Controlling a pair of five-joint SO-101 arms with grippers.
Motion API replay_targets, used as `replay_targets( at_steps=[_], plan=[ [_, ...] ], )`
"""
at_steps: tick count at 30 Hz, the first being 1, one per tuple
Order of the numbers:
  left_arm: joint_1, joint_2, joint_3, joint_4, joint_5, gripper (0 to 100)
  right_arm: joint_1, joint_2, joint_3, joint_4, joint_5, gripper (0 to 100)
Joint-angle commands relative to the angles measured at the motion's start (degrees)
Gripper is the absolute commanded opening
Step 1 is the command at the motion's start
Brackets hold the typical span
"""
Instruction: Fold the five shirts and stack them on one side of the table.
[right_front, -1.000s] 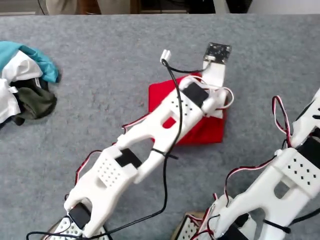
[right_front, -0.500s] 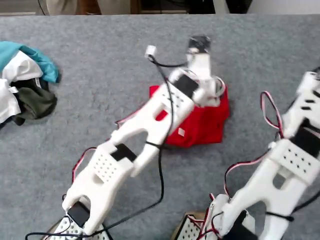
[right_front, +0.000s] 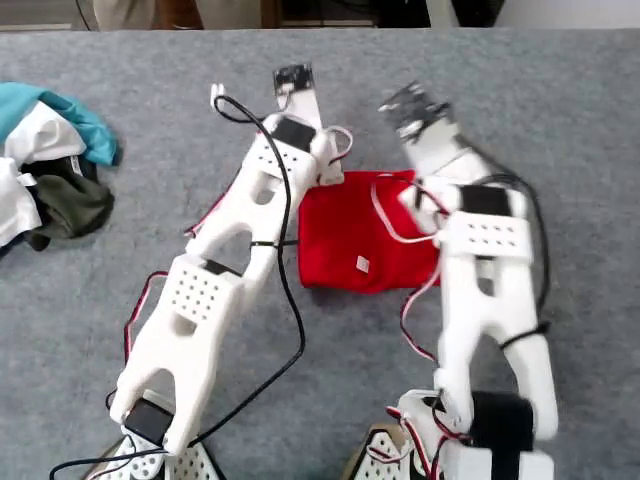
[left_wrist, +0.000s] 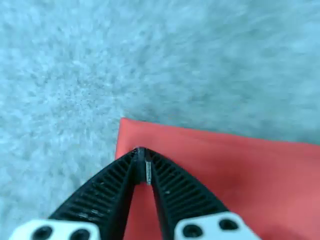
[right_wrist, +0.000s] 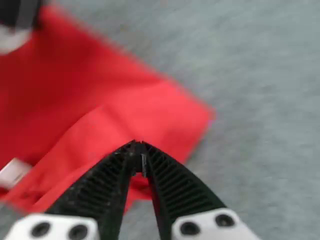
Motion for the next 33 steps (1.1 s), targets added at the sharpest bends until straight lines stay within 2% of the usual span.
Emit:
replay_targets(
  at_steps=[1,6,10,16,24,33],
  plan=[
    [-0.2,2.4,-4.3,-1.2,-0.2,2,-1.8,1.8,-3.6,2.2,0.4,0.5],
    [-0.1,5.2,-9.3,2.1,-0.2,2,-2.1,5.9,-5.8,-0.7,-0.5,0.3],
    [0.1,5.7,-9.4,3.5,-0.3,2,-2.5,11.1,-8.5,-4.9,-5.5,0.5],
    [-1.8,6.1,-12.8,7.6,-0.2,2,-4.8,21.1,-14.2,-6.3,-8.4,0.5],
    [-1.8,6.3,-14.2,9.2,-0.2,2,-4.4,31.8,-22.5,1.0,-10.9,0.3],
    [-1.8,6.3,-14.5,9.1,-0.2,2,-1.1,32.7,-32.7,20.4,-10.1,0.3]
  ],
)
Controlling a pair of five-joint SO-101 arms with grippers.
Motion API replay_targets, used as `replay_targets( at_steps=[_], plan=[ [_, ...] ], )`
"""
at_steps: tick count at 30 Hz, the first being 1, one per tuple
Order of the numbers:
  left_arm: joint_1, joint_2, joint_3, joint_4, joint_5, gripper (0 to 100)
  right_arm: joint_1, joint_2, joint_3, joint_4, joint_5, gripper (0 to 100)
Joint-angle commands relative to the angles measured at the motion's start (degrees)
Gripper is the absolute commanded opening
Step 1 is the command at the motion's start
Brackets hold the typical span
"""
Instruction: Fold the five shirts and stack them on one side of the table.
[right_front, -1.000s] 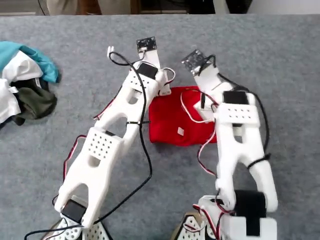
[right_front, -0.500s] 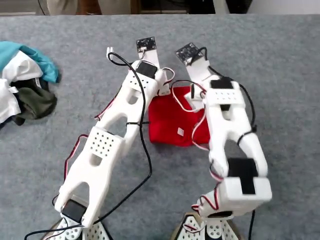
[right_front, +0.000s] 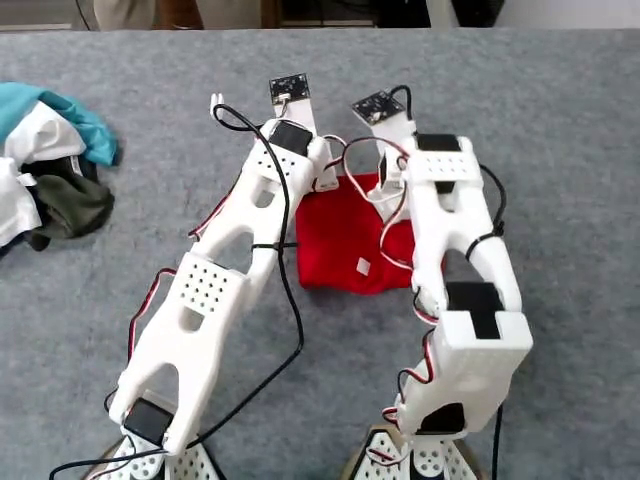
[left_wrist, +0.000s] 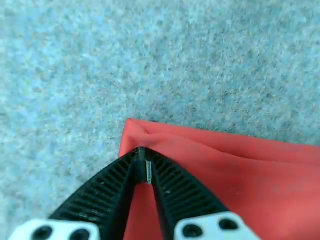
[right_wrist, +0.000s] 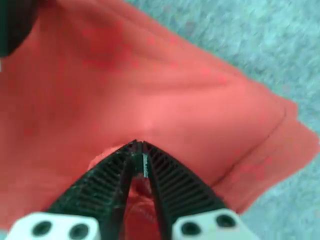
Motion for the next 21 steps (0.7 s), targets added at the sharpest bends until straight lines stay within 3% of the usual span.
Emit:
replay_targets(
  at_steps=[1,7,16,21],
  plan=[
    [-1.1,-0.3,-1.8,0.6,-0.2,2,3.0,-0.5,-5.7,7.1,1.8,0.2],
    [-1.2,-0.3,-1.4,-0.4,-0.3,2,9.3,-0.5,-6.7,14.9,11.9,0.2],
    [-1.2,-0.3,-1.4,-0.4,-0.4,2,27.9,-0.5,-4.2,17.4,26.6,0.2],
    [-1.2,-0.3,-1.4,-0.4,-0.4,2,32.2,-1.2,-6.2,18.3,28.4,0.2]
  ],
)
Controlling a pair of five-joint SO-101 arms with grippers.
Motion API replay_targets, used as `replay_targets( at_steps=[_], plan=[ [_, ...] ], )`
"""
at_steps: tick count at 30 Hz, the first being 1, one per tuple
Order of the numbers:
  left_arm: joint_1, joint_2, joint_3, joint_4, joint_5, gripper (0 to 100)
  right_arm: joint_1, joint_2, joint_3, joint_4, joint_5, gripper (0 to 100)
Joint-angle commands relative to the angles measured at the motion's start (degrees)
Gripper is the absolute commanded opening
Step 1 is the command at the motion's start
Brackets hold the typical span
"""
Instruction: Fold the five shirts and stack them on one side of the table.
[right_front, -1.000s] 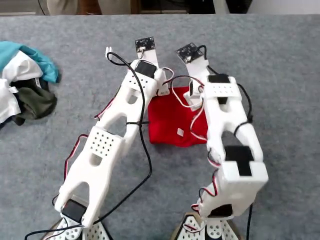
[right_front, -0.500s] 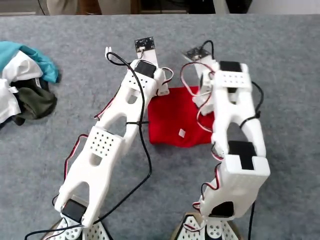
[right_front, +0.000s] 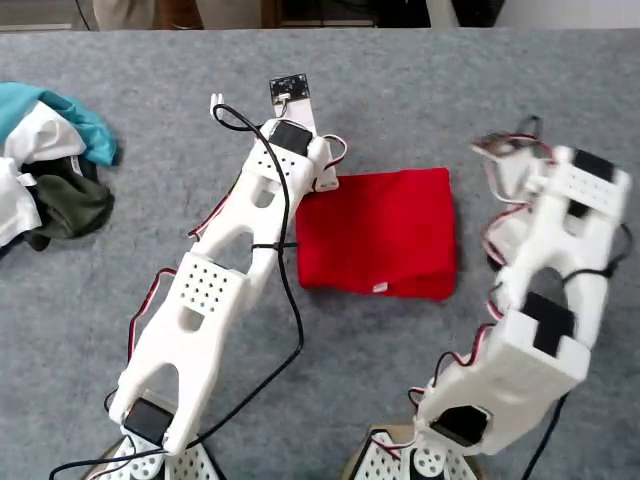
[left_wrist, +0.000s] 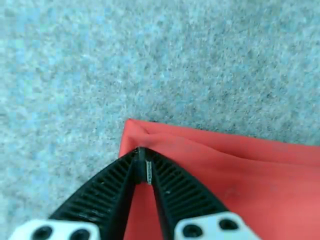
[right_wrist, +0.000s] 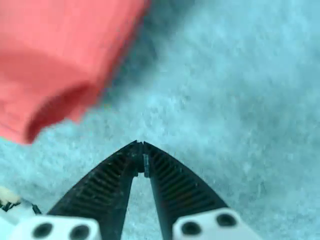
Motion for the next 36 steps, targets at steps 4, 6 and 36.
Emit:
replay_targets(
  at_steps=[4,6,36],
  plan=[
    [-1.1,-0.3,-1.3,-0.4,-0.4,2,-4.6,-4.9,-6.5,4.0,-5.5,0.2],
    [-1.1,-0.3,-1.3,-0.2,-0.4,2,-9.6,-7.2,-7.7,5.0,-9.5,0.2],
    [-1.6,-0.4,-1.8,-0.6,-0.6,2,-14.2,-14.4,10.5,-5.2,-12.0,0.2]
  ],
)
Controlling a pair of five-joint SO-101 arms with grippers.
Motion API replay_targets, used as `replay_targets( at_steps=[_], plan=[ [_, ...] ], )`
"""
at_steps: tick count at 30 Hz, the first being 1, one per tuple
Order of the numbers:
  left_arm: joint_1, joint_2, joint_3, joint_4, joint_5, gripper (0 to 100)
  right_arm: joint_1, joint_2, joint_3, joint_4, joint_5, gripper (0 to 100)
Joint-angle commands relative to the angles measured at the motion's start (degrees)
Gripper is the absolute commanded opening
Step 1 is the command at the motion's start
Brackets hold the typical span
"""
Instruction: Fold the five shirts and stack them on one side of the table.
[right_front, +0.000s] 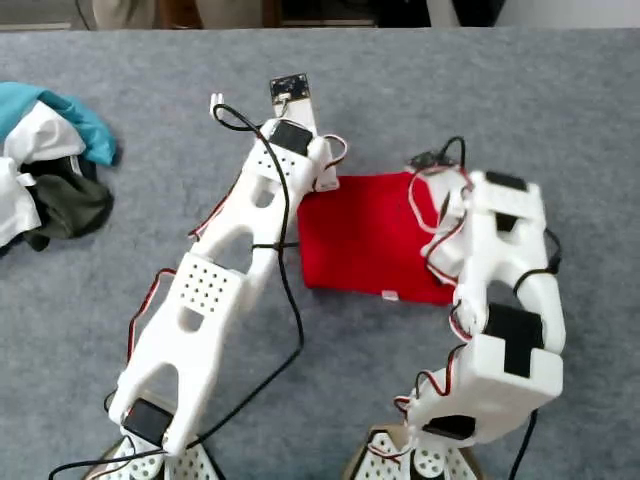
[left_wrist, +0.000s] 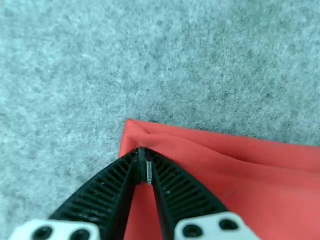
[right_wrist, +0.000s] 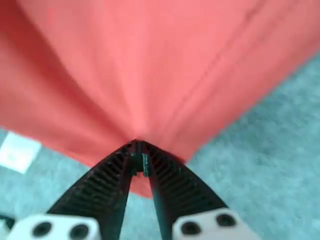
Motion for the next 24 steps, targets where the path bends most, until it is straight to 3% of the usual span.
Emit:
replay_targets(
  at_steps=[1,7,15,20,24],
  plan=[
    [-1.8,-0.8,-1.8,-0.4,-1.2,2,1.1,-6.1,-12.4,8.2,0.6,0.2],
    [-1.9,-0.8,-8.7,6.0,-10.5,2,0.4,-8.3,-29.5,16.7,0.4,0.2],
    [-1.0,-0.8,-28.6,20.2,-14.5,2,-2.6,10.2,-39.5,4.5,-4.9,0.2],
    [-1.2,-2.6,-21.9,20.7,-18.0,2,-3.5,25.9,-52.8,4.2,-7.6,0.2],
    [3.8,-8.4,-8.7,20.7,-21.2,2,-2.2,36.4,-64.5,6.1,-8.6,0.2]
  ],
)
